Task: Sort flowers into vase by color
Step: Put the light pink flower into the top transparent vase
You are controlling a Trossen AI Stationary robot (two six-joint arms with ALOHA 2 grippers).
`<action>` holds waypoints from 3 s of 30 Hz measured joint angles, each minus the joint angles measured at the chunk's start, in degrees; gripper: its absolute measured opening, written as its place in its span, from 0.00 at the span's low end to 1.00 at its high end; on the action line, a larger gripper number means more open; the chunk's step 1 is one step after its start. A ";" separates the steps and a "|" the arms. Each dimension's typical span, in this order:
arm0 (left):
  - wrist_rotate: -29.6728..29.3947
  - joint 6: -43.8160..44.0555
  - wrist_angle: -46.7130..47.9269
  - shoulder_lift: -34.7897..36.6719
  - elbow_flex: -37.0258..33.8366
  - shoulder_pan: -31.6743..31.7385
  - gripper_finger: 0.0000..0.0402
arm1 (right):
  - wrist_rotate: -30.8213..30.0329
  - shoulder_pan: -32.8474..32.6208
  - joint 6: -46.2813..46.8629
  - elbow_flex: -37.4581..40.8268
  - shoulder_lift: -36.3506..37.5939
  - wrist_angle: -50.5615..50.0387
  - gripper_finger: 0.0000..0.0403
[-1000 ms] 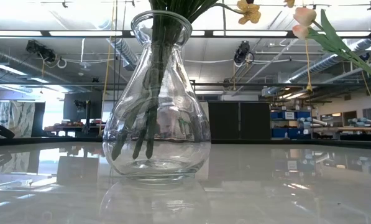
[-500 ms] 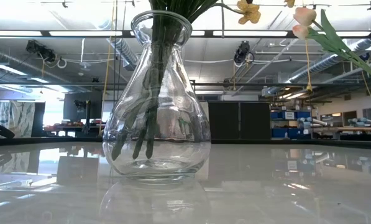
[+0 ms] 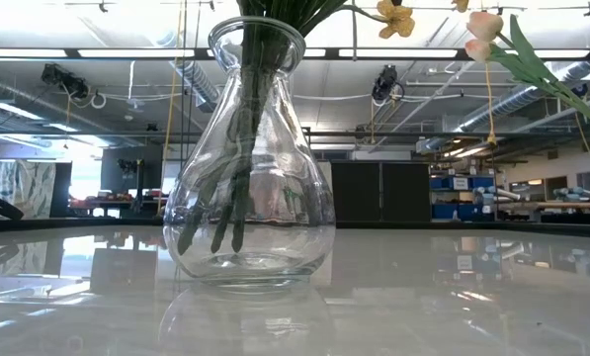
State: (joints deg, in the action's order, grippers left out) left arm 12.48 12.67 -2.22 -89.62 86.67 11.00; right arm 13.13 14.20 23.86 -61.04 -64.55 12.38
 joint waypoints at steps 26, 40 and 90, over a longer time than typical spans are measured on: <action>0.18 0.42 0.31 0.00 0.00 -0.02 0.10 | -0.37 -1.11 -1.11 0.00 0.00 -0.09 0.05; 0.31 1.51 0.33 0.00 0.00 -0.01 0.13 | -0.19 -1.11 -1.54 0.00 0.00 -0.07 0.04; 2.43 -7.35 38.36 6.73 -0.02 3.43 0.54 | -3.05 2.76 -5.95 -0.02 18.96 -10.92 0.03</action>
State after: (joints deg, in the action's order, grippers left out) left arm 14.91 5.32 36.14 -82.89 86.65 14.43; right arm 10.08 16.96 17.91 -61.06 -45.60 1.47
